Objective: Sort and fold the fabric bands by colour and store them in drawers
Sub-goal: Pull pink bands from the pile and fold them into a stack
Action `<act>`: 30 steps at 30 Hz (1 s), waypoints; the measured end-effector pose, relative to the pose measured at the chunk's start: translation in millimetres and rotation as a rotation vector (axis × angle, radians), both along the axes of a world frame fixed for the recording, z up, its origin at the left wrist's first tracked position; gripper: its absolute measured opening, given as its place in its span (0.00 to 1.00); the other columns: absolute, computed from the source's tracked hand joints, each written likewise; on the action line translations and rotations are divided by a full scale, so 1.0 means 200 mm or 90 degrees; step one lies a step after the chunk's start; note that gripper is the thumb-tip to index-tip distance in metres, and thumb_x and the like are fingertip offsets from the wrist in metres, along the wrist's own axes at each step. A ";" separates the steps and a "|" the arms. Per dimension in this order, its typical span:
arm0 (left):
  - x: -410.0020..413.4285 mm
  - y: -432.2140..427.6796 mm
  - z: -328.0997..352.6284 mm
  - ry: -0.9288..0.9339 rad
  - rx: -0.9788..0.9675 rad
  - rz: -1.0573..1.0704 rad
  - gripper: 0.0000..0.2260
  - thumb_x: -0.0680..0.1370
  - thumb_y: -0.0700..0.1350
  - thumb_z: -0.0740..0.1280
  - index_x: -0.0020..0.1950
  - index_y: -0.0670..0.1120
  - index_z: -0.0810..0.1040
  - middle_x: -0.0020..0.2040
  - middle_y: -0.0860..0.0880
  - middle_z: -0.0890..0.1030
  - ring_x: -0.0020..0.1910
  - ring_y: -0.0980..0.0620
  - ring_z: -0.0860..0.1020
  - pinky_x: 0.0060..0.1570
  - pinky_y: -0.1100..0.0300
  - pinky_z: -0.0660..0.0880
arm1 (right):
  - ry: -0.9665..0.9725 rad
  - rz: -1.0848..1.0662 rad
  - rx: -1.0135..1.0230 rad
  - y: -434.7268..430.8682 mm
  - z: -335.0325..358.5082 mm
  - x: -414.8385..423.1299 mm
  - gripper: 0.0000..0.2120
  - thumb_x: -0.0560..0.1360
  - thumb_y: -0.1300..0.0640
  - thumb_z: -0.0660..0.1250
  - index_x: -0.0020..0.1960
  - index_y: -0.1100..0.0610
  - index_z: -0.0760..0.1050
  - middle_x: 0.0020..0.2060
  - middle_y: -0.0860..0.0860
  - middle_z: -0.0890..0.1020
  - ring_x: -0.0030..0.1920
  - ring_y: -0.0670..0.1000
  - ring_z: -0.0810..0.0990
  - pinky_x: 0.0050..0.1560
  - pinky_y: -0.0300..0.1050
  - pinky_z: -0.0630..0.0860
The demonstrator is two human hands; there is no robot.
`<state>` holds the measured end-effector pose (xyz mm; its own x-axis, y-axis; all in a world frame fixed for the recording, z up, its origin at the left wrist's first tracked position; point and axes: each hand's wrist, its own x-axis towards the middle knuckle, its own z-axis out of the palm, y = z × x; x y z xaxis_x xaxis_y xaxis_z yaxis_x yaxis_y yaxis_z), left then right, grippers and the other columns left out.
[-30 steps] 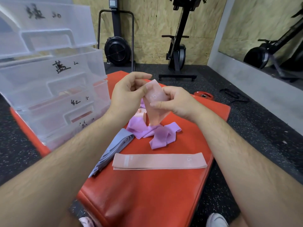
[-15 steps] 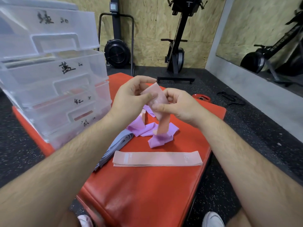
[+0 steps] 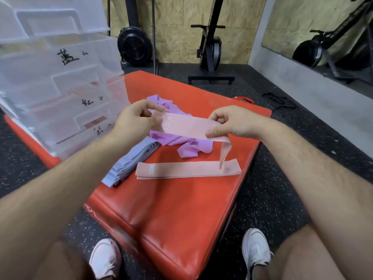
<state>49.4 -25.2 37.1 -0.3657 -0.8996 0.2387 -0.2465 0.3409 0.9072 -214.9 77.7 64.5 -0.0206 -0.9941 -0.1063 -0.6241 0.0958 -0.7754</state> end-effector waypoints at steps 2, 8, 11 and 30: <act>0.03 -0.01 -0.06 -0.041 0.022 0.012 0.07 0.75 0.39 0.71 0.46 0.51 0.82 0.38 0.45 0.74 0.35 0.52 0.73 0.38 0.61 0.72 | 0.048 -0.014 0.025 0.04 -0.02 -0.05 0.13 0.68 0.55 0.81 0.49 0.54 0.82 0.44 0.52 0.87 0.43 0.47 0.82 0.51 0.48 0.78; 0.13 0.01 -0.19 -0.254 -0.071 0.047 0.07 0.73 0.38 0.69 0.42 0.51 0.79 0.32 0.52 0.76 0.31 0.53 0.72 0.36 0.59 0.69 | 0.115 -0.053 0.096 0.16 -0.09 -0.20 0.12 0.70 0.55 0.79 0.51 0.53 0.83 0.46 0.50 0.87 0.44 0.48 0.84 0.49 0.43 0.79; 0.19 0.03 -0.25 -0.363 -0.125 0.045 0.07 0.73 0.40 0.69 0.41 0.53 0.77 0.33 0.49 0.79 0.35 0.47 0.77 0.37 0.56 0.72 | 0.077 -0.082 0.106 0.19 -0.17 -0.25 0.11 0.72 0.59 0.78 0.52 0.55 0.81 0.42 0.51 0.85 0.40 0.47 0.82 0.42 0.36 0.78; 0.19 0.07 -0.43 -0.529 -0.235 -0.053 0.04 0.73 0.38 0.70 0.44 0.46 0.78 0.42 0.49 0.76 0.41 0.49 0.72 0.40 0.58 0.62 | 0.154 -0.107 0.134 0.24 -0.43 -0.23 0.05 0.75 0.64 0.73 0.49 0.57 0.80 0.37 0.50 0.82 0.28 0.42 0.79 0.33 0.38 0.75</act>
